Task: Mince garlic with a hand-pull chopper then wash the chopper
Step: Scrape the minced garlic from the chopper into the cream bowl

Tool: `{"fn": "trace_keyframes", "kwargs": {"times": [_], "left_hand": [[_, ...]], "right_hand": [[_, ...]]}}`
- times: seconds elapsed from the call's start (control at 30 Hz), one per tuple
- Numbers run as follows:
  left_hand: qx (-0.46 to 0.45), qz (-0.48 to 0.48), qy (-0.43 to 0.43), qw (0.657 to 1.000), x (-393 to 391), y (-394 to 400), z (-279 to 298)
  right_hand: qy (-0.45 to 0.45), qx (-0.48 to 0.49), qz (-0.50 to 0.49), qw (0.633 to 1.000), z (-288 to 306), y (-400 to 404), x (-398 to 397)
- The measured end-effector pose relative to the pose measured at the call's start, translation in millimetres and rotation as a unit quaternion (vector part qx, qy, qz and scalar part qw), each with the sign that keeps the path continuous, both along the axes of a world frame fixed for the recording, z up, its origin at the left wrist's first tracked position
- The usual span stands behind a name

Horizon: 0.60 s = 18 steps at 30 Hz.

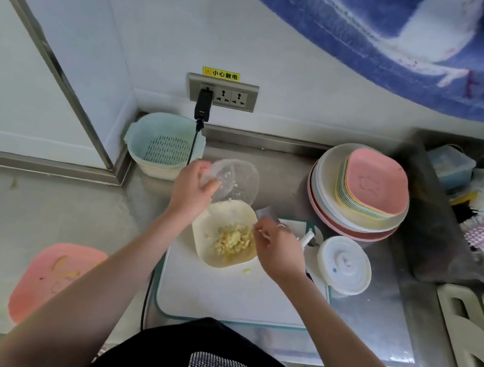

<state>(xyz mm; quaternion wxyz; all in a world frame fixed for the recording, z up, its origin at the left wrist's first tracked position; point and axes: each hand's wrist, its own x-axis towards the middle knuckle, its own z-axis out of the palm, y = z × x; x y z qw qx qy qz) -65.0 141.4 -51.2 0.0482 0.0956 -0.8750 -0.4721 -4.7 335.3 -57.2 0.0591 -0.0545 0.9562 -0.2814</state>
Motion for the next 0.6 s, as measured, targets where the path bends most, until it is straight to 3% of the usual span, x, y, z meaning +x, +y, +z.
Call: {"fn": "trace_keyframes", "kwargs": {"times": [0.07,0.17,0.23,0.4,0.5,0.6], "left_hand": [[0.138,0.061,-0.122,0.981,-3,-12,-2],[0.397,0.090,-0.246,0.880,0,-23,-1],[0.420,0.080,-0.284,0.858,6,-24,-4],[0.372,0.064,-0.308,0.873,12,-17,-11],[0.345,0.047,-0.309,0.885,11,-21,-17],[0.316,0.013,-0.314,0.895,13,-21,-20]], "right_hand": [[-0.077,-0.149,-0.127,0.978,1,5,-1],[-0.168,-0.369,-0.270,0.873,4,3,-5],[-0.174,-0.404,-0.298,0.847,10,-1,-7],[-0.123,-0.225,-0.167,0.952,20,-10,-20],[-0.099,-0.179,-0.141,0.969,21,-12,-29],[-0.100,-0.243,-0.160,0.952,22,-18,-35]]}}
